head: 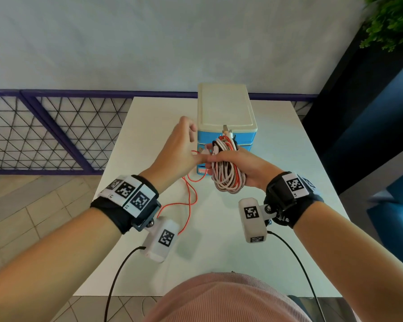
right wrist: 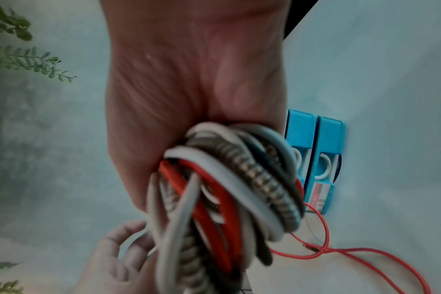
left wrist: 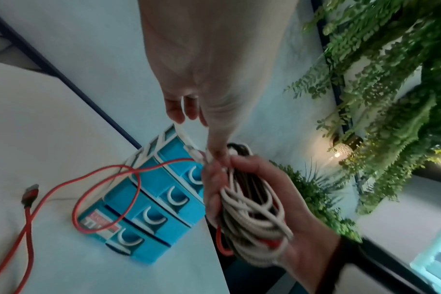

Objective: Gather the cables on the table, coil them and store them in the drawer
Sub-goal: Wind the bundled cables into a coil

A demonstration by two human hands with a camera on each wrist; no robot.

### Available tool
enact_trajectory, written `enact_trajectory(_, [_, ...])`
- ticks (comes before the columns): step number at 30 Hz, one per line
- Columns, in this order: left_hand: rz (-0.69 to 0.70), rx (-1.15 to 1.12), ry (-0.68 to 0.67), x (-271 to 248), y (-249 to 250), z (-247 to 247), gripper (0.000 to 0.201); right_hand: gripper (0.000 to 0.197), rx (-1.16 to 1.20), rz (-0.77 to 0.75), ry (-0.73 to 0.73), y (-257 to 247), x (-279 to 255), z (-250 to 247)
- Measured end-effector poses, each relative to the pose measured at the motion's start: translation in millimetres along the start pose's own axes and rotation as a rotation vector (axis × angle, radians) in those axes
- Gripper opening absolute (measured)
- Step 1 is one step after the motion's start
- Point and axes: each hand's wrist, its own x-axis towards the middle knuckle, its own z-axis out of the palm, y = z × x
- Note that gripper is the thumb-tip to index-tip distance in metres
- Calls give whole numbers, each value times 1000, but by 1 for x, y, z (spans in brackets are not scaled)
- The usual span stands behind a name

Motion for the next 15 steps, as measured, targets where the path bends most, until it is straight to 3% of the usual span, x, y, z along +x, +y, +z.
enact_trajectory(2, [-87,-9,-35,3,-6,-5,54,21,20,-15,-24,-1,-4,-2])
enact_trajectory(5, [-215,-115,-246,2,-18,-11,29,25,89,-24,-92,-4,-9,-5])
enact_trajectory(9, [-318,-364,-563,-9,-25,-13,39,43,24,-4,-169,-9,-11,-11])
enact_trajectory(12, [-600,-575,-542,-6,-25,-17,36,57,-50,1,-176,-9,-13,-18])
enact_trajectory(15, [-835,-802,-435,4,-15,-22,35,53,-182,-45,-147,-7,-14,-14])
